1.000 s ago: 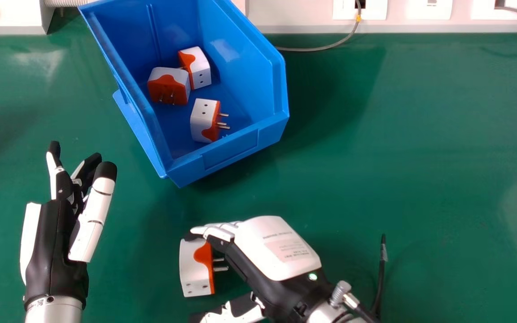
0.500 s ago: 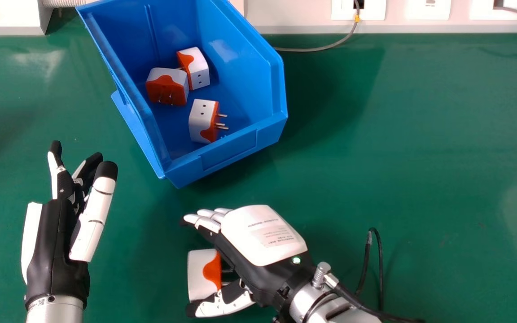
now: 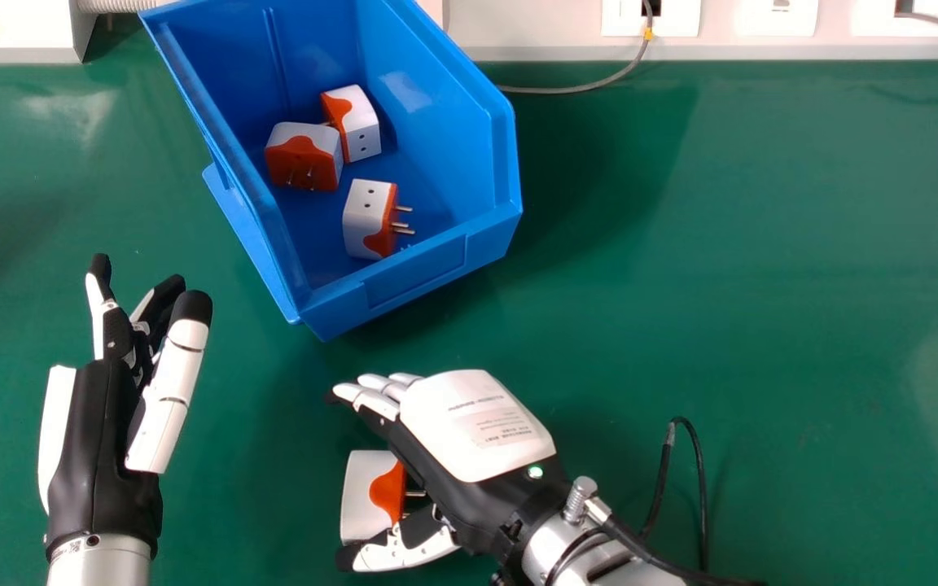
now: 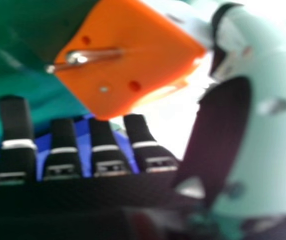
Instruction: Pick all objects and put in blue box
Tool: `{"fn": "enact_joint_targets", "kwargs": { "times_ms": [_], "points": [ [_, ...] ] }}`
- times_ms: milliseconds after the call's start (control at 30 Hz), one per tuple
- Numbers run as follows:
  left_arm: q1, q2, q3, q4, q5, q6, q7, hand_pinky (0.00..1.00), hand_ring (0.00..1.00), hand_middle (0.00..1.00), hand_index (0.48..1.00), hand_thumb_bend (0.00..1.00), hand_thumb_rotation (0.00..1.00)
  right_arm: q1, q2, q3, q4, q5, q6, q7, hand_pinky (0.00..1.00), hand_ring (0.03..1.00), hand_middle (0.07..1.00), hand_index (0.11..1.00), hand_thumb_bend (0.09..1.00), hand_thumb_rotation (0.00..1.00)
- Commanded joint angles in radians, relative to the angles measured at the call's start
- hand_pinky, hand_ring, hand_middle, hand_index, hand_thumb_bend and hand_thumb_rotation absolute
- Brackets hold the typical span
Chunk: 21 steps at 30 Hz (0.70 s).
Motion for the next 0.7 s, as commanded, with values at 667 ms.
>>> {"fn": "enact_joint_targets", "kwargs": {
  "times_ms": [667],
  "points": [
    [-0.018, 0.008, -0.002, -0.041, 0.009, 0.016, 0.008, 0.86, 0.92, 0.91, 0.945, 0.63, 0.81, -0.049, -0.025, 0.011, 0.081, -0.022, 0.092, 0.082, 0.74, 0.853, 0.873, 0.843, 0.428, 0.38]
  ]
}}
